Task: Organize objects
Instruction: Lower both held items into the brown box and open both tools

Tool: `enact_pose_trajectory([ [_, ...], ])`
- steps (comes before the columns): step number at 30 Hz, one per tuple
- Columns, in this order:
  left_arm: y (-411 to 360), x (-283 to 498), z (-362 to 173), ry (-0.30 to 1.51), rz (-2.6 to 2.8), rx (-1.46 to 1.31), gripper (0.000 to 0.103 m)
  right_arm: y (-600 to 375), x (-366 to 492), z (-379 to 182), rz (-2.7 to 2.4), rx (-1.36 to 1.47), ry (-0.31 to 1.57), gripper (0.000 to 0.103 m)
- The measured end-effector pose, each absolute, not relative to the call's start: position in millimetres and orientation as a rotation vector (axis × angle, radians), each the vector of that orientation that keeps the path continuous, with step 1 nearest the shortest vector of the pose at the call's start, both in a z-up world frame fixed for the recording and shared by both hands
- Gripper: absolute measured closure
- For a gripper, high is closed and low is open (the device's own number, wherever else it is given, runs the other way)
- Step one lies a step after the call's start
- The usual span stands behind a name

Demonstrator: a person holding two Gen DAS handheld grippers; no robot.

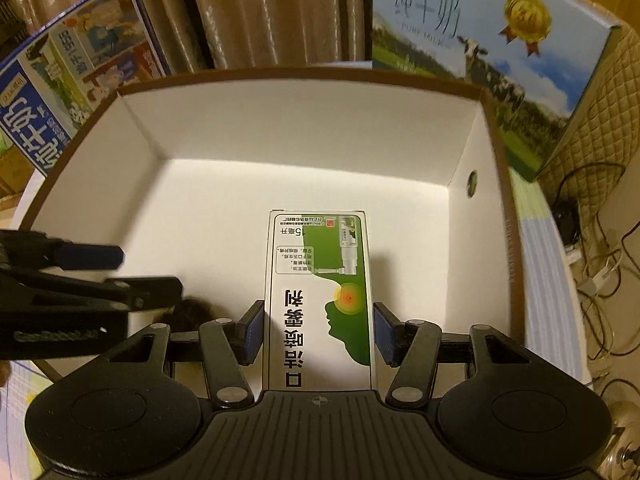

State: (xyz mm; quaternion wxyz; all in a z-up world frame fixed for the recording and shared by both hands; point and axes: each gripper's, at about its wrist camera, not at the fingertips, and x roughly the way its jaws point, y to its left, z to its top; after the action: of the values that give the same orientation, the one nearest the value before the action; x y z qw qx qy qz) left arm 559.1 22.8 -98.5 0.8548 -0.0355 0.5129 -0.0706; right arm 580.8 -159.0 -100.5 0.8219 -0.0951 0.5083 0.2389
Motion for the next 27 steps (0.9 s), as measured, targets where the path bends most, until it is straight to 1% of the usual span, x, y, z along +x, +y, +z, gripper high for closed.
enact_pose_trajectory([
  [9, 32, 551, -99, 1.100, -0.102, -0.039, 0.038, -150, 598, -123, 0.446, -0.207, 1.223, 0.050],
  [11, 33, 548, -97, 1.099, -0.099, -0.039, 0.038, -149, 599, -123, 0.448, -0.212, 1.231, 0.050],
  [15, 34, 544, -93, 1.096, -0.091, -0.049, 0.035, -150, 598, -117, 0.465, -0.222, 1.203, 0.050],
  [18, 35, 539, -88, 1.086, -0.086, -0.049, 0.034, -159, 593, -107, 0.447, -0.195, 1.171, 0.045],
  [20, 35, 534, -83, 1.076, -0.083, -0.053, 0.031, -168, 587, -97, 0.467, -0.151, 1.155, 0.042],
  [21, 35, 531, -80, 1.071, -0.078, -0.055, 0.030, -173, 582, -91, 0.478, -0.137, 1.139, 0.042],
  [26, 36, 516, -64, 1.053, -0.037, -0.052, 0.029, -185, 559, -63, 0.504, -0.095, 1.081, 0.040],
  [27, 35, 512, -59, 1.046, -0.030, -0.049, 0.028, -186, 556, -59, 0.508, -0.082, 1.074, 0.040],
])
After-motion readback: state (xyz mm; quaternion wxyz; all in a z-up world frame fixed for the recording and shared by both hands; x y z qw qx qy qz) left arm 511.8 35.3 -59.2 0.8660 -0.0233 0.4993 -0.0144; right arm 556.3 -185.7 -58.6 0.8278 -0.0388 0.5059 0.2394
